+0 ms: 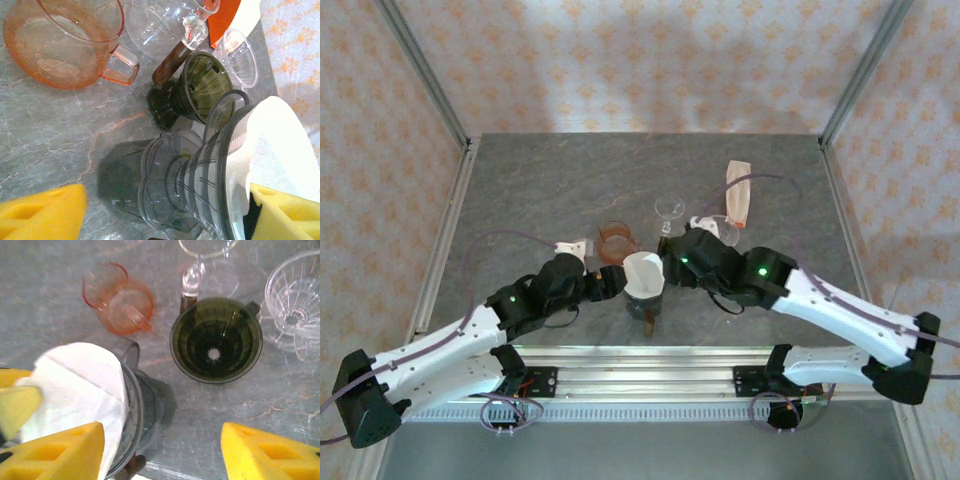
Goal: Place the coffee filter in the dripper
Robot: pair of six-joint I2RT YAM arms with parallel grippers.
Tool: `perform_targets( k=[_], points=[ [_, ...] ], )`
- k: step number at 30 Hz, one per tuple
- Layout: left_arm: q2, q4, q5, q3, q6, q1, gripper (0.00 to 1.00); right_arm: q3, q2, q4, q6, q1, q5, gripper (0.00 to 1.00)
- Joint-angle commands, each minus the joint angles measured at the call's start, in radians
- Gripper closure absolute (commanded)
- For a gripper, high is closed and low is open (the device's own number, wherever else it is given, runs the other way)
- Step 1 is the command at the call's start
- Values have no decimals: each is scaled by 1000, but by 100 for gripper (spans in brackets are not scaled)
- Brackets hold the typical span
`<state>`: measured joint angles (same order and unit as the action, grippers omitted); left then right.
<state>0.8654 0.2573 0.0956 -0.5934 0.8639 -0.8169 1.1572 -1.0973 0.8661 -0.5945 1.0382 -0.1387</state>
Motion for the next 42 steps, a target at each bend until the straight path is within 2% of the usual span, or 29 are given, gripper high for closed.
perform_targets(
  k=[1, 9, 16, 22, 28, 32, 42],
  points=[
    [-34, 25, -29, -19, -2, 4, 18, -41, 88, -35, -21, -1, -65, 37],
    [-106, 62, -33, -70, -7, 4, 12, -243, 251, -93, -89, -1, -78, 38],
    [-223, 206, -199, -67, -20, 5, 8, -429, 300, -189, -115, 0, -105, 37],
    [-323, 274, -276, -12, 16, 5, 8, -551, 284, -245, -95, 1, -16, 38],
    [-414, 245, -272, 59, 54, 5, 7, -655, 338, -337, -100, 0, 16, 38],
    [-431, 298, -270, 50, 46, 5, 6, -725, 375, -433, -93, 0, 59, 37],
    [-445, 356, -276, 36, 26, 6, 6, -759, 293, -556, -80, 0, 140, 39]
  ],
)
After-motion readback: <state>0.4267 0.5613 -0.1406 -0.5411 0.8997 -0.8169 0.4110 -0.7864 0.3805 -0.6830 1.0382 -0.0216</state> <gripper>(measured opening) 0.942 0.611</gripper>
